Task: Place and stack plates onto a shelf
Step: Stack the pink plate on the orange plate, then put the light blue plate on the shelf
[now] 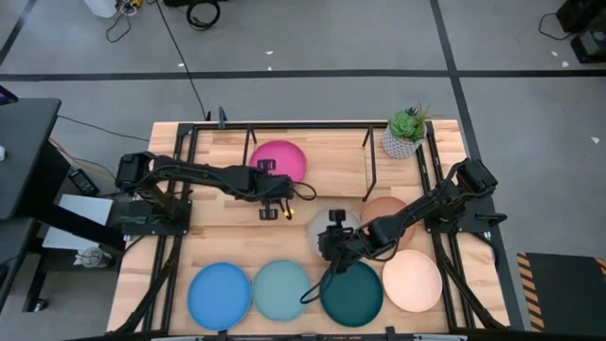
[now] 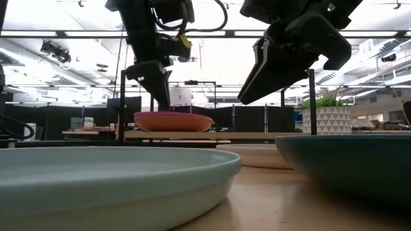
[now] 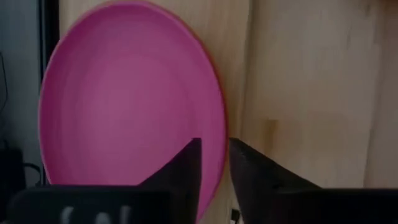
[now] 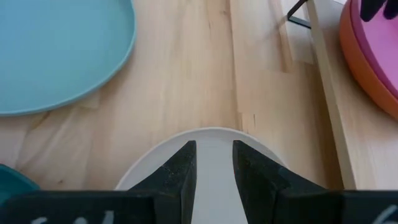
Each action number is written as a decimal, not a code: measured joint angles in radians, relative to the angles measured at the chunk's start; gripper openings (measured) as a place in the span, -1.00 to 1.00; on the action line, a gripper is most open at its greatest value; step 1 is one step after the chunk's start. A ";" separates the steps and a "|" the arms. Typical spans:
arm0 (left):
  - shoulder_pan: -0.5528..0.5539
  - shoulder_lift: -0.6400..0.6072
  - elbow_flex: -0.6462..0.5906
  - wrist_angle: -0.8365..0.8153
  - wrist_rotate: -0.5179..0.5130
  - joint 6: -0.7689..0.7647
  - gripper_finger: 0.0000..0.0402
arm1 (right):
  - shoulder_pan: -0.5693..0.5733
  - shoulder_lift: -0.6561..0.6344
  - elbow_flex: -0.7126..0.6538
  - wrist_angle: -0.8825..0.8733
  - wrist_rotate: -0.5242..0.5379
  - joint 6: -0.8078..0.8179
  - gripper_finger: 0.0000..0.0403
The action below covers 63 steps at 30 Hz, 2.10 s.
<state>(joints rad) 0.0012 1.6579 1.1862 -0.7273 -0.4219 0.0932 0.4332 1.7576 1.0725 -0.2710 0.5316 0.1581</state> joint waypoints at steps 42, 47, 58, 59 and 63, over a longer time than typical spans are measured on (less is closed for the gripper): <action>-0.504 -0.036 -0.069 0.021 0.299 -0.699 -0.26 | -0.110 -0.011 0.000 -0.251 -0.084 -0.134 -0.45; -0.568 -0.035 -0.106 0.023 0.313 -0.980 -0.26 | -0.152 -0.011 0.000 -0.147 -0.025 -0.245 -0.45; -0.632 -0.031 -0.107 0.152 0.114 -1.094 -0.26 | -0.216 -0.011 0.000 -0.058 -0.179 -0.397 -0.45; -0.619 -0.026 -0.107 0.151 0.104 -1.078 -0.26 | -0.217 -0.011 0.000 -0.058 -0.184 -0.396 -0.45; -0.563 0.013 -0.107 0.150 0.111 -0.987 -0.26 | -0.219 -0.011 0.000 -0.059 -0.213 -0.371 -0.45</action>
<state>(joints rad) -0.5616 1.6713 1.0794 -0.5775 -0.3114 -0.8943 0.2138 1.7466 1.0729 -0.3299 0.3182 -0.2132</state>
